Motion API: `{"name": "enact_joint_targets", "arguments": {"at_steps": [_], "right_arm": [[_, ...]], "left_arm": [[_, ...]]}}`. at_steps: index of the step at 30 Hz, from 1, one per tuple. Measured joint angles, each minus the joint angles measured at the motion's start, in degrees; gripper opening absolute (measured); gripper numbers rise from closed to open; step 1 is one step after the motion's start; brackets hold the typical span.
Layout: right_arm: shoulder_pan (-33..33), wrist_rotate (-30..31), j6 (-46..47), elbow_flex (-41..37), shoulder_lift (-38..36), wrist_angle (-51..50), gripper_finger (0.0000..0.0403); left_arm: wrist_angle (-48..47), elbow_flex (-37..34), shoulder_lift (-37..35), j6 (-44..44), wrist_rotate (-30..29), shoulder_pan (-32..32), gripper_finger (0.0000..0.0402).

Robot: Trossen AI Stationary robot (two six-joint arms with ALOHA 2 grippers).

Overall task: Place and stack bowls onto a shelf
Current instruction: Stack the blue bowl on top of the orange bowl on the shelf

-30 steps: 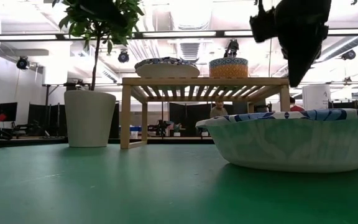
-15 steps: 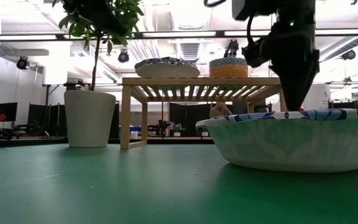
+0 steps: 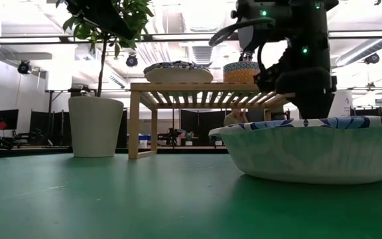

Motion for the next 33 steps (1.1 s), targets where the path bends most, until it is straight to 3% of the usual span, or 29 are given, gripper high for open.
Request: {"name": "enact_joint_targets", "arguments": {"at_steps": [4,10,18,26,30,33], "right_arm": [[0.01,-0.08,-0.34,0.00,0.57,-0.02,0.0104],[0.04,-1.07,-0.94,-0.04,-1.20,-0.43,0.0018],[0.40,-2.60,-5.29,4.95,-5.74,-3.44,0.0013],[4.27,-9.60,-22.91,17.92,-7.52,-2.92,0.0013],[6.25,-6.20,-31.86,26.14,-7.52,-2.67,0.0013],[8.01,6.08,-36.42,31.81,-7.54,-4.99,0.0013]], "left_arm": [[0.00,0.00,0.00,-0.09,0.00,0.00,0.0016],[0.01,0.00,0.00,-0.15,0.00,0.00,0.0016],[0.11,-0.04,0.00,-0.15,0.00,0.00,0.0016],[0.13,-0.07,0.00,-0.15,0.00,0.00,0.0016],[0.13,-0.07,0.00,-0.15,0.01,0.00,0.0016],[0.13,-0.07,0.00,-0.15,0.00,0.00,0.0016]]}}
